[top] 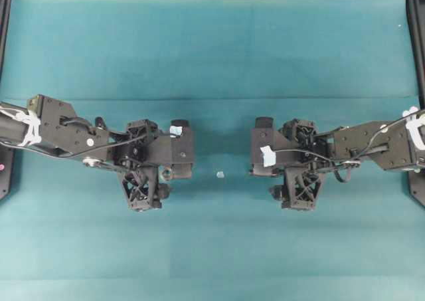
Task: Insert the washer onto the shaft with both hands.
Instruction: 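Lower both grippers over the washer and shaft, opening the fingers, then close left gripper on the washer and right gripper on the shaft, lift both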
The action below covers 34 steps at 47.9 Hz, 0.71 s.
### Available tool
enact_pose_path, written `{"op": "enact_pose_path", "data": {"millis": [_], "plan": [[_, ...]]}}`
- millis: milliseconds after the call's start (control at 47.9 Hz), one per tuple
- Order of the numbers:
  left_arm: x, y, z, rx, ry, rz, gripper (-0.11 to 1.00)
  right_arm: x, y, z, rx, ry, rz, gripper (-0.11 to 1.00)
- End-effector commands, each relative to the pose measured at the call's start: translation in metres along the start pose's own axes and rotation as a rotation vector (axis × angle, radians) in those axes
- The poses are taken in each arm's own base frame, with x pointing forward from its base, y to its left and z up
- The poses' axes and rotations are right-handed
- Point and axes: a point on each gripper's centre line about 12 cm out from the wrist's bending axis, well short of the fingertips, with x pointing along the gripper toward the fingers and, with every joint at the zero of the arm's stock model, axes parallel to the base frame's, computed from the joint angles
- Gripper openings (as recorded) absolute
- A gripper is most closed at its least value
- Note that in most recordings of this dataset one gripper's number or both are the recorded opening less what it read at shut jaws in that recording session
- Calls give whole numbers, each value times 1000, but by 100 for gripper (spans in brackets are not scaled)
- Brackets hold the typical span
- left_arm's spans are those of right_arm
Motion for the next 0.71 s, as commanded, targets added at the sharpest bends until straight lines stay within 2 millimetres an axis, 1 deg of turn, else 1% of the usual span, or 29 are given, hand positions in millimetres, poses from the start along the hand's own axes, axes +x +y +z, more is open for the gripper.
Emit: {"op": "enact_pose_path", "data": {"millis": [0, 125, 501, 689], "plan": [[-1, -1, 4, 4, -17, -2, 91, -1, -1, 0, -5, -2, -2, 64], [-2, -1, 5, 4, -18, -2, 91, -2, -1, -4, -5, 11, -3, 64], [-2, -2, 7, 6, -26, -3, 91, -2, -2, -3, -5, 12, -4, 62], [-3, -2, 8, 7, -29, -3, 91, -3, -3, -7, -7, 50, -8, 58]]}}
